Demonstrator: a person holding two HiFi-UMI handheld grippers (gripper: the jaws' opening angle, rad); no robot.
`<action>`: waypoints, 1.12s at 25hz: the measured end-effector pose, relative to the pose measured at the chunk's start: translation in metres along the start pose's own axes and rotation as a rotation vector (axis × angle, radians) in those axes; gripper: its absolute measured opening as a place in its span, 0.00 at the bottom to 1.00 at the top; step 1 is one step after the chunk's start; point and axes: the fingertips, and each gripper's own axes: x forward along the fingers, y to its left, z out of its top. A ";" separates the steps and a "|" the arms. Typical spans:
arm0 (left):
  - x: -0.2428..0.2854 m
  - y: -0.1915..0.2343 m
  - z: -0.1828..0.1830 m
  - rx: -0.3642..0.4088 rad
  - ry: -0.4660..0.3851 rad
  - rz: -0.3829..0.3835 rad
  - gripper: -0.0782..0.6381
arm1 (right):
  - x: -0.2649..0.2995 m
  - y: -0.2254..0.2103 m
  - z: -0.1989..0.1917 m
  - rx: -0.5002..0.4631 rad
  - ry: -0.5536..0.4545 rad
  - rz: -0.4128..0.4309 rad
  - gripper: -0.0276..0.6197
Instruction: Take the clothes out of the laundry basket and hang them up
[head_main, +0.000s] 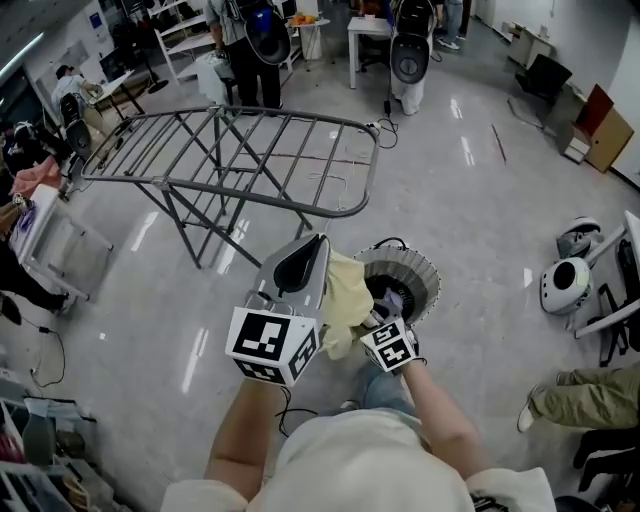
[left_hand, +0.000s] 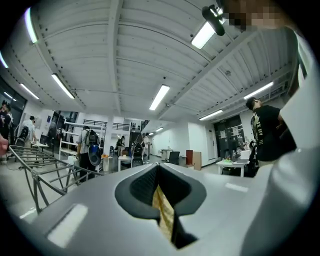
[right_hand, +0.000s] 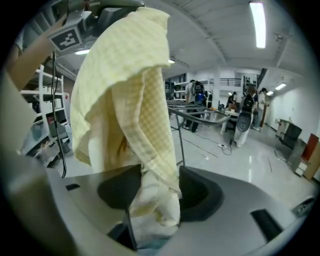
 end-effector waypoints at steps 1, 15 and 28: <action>-0.007 0.005 0.003 0.007 -0.004 0.019 0.13 | 0.005 0.008 0.009 -0.038 -0.012 0.027 0.39; -0.092 0.134 -0.056 0.017 0.179 0.356 0.13 | -0.033 -0.059 0.094 -0.025 -0.157 -0.130 0.05; -0.045 0.157 -0.091 0.100 0.316 0.324 0.13 | -0.108 -0.174 0.208 -0.084 -0.284 -0.381 0.05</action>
